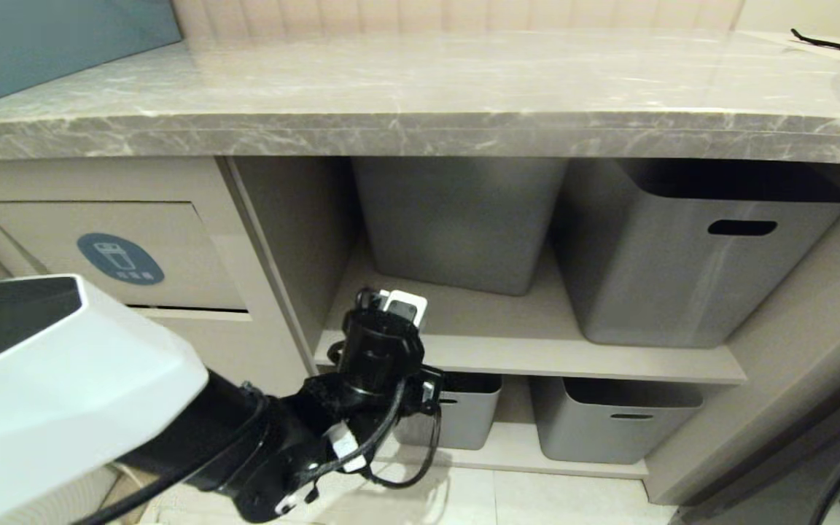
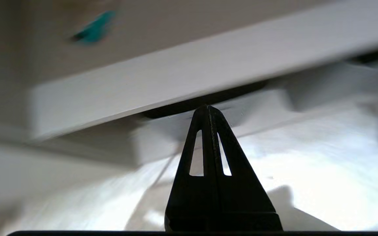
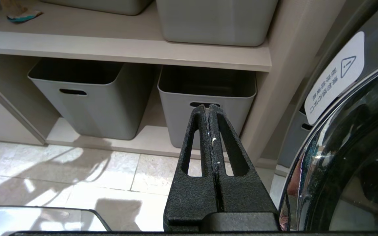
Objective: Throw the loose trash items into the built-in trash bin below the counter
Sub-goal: Pick up the garbage
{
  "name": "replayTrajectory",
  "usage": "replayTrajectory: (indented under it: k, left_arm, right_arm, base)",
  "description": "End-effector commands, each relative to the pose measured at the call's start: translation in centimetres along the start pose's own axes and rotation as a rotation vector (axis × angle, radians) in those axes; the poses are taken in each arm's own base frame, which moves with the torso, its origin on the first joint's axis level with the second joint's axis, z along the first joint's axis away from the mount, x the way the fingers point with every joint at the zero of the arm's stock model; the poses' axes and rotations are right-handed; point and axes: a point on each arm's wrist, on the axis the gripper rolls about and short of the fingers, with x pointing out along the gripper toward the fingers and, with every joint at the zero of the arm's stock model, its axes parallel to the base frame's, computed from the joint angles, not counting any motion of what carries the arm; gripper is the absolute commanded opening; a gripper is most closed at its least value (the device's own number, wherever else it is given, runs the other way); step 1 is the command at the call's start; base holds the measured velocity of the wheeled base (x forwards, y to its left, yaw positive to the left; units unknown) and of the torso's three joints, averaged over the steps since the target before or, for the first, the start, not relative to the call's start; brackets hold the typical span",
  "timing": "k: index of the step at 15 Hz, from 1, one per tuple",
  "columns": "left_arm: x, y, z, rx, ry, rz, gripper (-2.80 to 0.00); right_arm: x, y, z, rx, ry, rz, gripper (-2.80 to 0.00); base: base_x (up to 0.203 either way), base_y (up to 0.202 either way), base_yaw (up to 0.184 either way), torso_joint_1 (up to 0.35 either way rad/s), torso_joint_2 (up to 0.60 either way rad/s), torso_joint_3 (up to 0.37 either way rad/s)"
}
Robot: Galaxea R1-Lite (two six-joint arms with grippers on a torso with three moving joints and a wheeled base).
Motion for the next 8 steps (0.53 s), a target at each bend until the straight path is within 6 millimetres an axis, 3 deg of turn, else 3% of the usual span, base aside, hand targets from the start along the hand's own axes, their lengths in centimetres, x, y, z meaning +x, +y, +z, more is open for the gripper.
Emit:
replayTrajectory:
  k: [1,4,7,8]
  left_arm:
    - [3.1,0.3,-1.1,-0.009,0.085,0.124,-2.80]
    - [4.8,1.6,-1.7,-0.034,0.111,0.136,-2.80]
    - [7.7,1.5,-0.5,-0.070,0.060,0.152,-2.80]
    - [8.6,1.5,-0.2,-0.078,0.048,0.159,0.00]
  right_arm:
    - [0.0,0.0,0.0,0.000,-0.002,0.001,-2.80]
    - [0.0,0.0,0.0,0.000,-0.002,0.001,-2.80]
    - [0.0,0.0,0.0,0.000,-0.002,0.001,-2.80]
    - [0.0,0.0,0.0,0.000,-0.002,0.001,-2.80]
  base:
    - [0.000,0.000,0.000,0.000,0.00,0.000]
    - [0.000,0.000,0.000,0.000,0.00,0.000]
    - [0.000,0.000,0.000,0.000,0.00,0.000]
    - [0.000,0.000,0.000,0.000,0.00,0.000]
